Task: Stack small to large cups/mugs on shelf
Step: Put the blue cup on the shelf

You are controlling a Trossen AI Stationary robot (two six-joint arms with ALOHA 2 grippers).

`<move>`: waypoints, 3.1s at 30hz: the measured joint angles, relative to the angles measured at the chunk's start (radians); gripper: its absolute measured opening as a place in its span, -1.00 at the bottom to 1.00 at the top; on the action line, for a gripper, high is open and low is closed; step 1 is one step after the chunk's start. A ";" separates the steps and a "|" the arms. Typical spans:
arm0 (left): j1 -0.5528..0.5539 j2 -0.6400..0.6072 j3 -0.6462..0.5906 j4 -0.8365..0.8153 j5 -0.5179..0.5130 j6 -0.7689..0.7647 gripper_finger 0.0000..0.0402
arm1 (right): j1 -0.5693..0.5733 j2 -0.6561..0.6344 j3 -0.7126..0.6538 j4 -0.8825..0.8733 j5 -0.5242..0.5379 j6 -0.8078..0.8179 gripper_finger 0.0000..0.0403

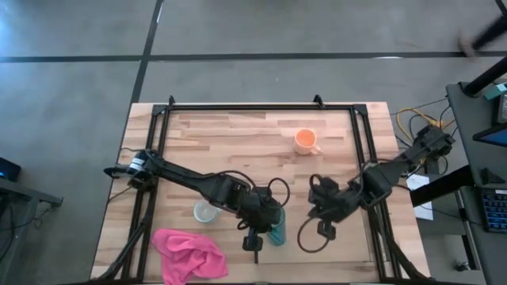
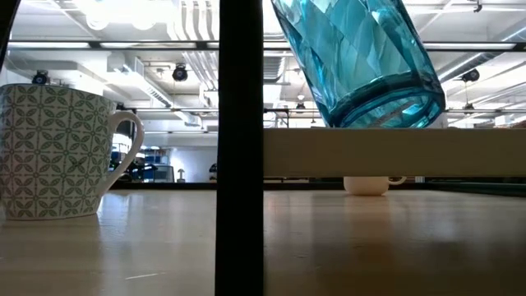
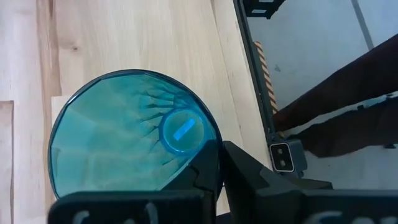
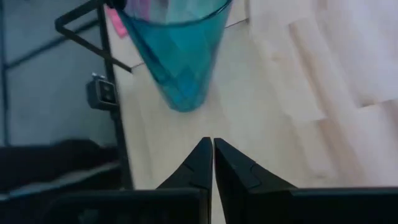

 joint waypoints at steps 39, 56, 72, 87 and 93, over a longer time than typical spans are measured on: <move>-0.005 0.022 -0.016 0.081 -0.015 -0.030 -1.00 | 0.136 0.286 -0.195 0.570 0.179 0.341 -0.96; -0.010 0.025 -0.019 0.145 -0.015 -0.053 -0.80 | 0.127 0.287 -0.197 0.557 0.205 0.333 -0.96; -0.024 0.025 -0.025 0.171 -0.005 -0.055 -0.80 | 0.124 0.310 -0.198 0.558 0.204 0.367 -0.96; -0.024 0.025 -0.025 0.193 -0.005 -0.055 -0.80 | 0.125 0.311 -0.198 0.526 0.203 0.408 -0.96; -0.024 0.025 -0.023 0.192 -0.004 -0.053 -0.80 | 0.146 0.302 -0.198 0.519 0.196 0.438 -0.96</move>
